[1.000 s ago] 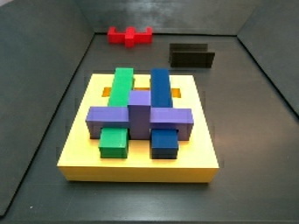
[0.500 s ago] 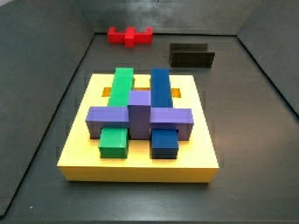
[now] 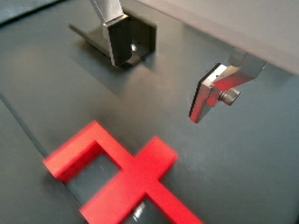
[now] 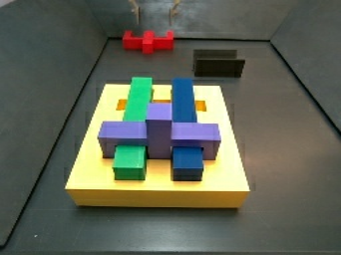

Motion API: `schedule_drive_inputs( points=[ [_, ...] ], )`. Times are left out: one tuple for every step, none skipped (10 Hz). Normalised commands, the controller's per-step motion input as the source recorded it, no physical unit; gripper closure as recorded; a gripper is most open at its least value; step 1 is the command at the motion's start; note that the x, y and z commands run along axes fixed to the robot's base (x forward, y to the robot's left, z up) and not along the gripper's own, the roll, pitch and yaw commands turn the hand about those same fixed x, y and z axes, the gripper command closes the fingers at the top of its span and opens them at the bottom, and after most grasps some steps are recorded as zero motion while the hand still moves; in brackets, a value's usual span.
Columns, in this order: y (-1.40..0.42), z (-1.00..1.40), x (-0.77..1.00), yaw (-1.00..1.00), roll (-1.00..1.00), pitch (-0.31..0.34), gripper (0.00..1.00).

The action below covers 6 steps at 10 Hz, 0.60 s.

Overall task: Pick up the red object. Move up. Place the red object on the fixture. Regrasp the red object. Move to above the board. Insert the red object.
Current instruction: Pick up the red object.

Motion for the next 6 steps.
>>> schedule_drive_inputs(
  points=[
    [0.15,-0.67,-0.34,-0.08,-0.06,-0.219,0.00],
    [0.18,-0.56,-0.23,-0.01,-0.08,-0.209,0.00],
    [0.15,-0.44,-0.02,0.00,-0.07,-0.164,0.00],
    [0.03,-0.21,0.00,0.00,-0.04,-0.091,0.00],
    [0.00,-0.02,0.00,0.00,0.00,0.000,0.00],
    [0.00,-0.05,0.00,0.00,0.00,0.000,0.00]
  ],
)
